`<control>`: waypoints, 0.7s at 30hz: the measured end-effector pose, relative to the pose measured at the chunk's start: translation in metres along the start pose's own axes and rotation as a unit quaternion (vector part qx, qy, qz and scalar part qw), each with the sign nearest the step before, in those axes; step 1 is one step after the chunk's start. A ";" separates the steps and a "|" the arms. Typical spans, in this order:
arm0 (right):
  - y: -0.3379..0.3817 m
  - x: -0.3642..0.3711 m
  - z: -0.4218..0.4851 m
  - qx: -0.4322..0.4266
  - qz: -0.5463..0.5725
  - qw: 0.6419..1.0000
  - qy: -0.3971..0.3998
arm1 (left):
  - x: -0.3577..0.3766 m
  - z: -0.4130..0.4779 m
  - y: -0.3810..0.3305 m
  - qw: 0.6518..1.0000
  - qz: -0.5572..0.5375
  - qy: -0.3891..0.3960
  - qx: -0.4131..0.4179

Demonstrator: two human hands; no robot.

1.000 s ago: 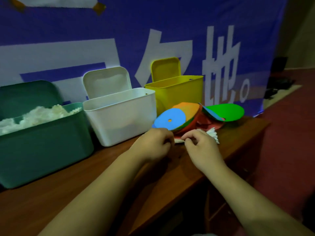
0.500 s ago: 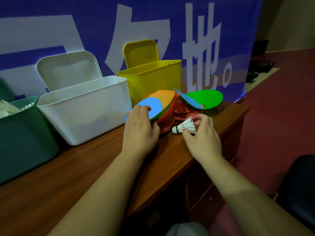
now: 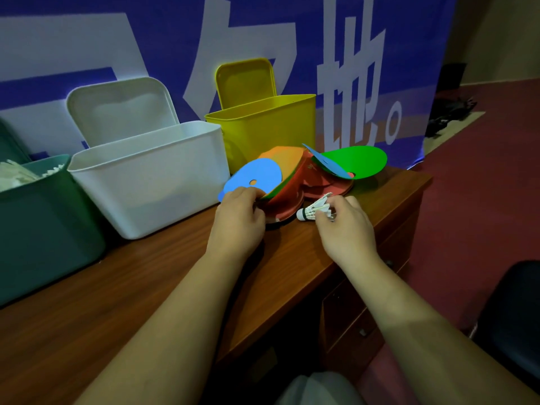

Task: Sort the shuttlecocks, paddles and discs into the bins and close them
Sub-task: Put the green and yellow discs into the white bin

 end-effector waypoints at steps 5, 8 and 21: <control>0.008 0.001 -0.006 0.013 0.053 0.999 0.003 | -0.010 0.000 0.007 0.999 -0.028 -0.035 -0.031; 0.019 0.003 -0.008 0.019 0.132 0.991 0.006 | -0.013 0.005 0.014 0.997 -0.023 -0.061 -0.044; 0.064 0.010 -0.021 0.007 0.220 0.972 -0.086 | 0.008 0.014 0.041 0.988 0.054 0.121 -0.082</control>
Point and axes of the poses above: each hand's wrist, its own z-axis towards the middle knuckle, its own x-axis out of the palm, y = z × x, the point moved 3 cm from there along z, towards the middle knuckle, and after that the axes turned 11 degrees about -x, right-handed, at the moved point
